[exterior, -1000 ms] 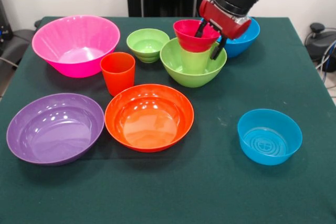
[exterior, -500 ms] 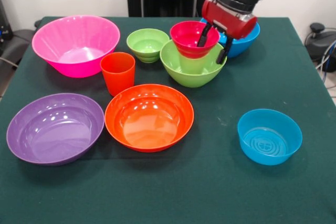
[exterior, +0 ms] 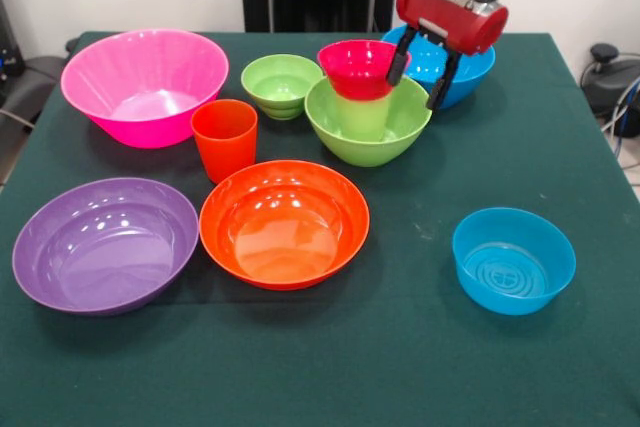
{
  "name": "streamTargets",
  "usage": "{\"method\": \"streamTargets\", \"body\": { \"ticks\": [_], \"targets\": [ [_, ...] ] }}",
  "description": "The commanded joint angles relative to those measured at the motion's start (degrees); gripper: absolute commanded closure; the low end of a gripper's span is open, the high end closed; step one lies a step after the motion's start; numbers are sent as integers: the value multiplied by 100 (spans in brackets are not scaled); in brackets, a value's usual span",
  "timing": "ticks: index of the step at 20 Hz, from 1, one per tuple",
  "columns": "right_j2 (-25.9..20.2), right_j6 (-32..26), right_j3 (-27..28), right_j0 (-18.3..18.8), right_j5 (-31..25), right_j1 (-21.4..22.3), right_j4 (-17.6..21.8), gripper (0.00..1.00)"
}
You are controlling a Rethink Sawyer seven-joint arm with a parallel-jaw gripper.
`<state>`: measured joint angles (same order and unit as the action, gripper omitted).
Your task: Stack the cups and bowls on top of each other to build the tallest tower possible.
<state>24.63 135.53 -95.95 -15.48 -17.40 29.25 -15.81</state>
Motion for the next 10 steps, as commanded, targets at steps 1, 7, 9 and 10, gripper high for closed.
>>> {"method": "streamTargets", "body": {
  "ticks": [1,7,9,10],
  "targets": [
    [-723,352,-230,-11,-524,63,169,0],
    [-627,301,-217,-73,-912,276,212,0],
    [-636,271,-229,-55,-970,335,223,0],
    [-645,251,-226,-37,-998,369,227,0]
  ]
}}
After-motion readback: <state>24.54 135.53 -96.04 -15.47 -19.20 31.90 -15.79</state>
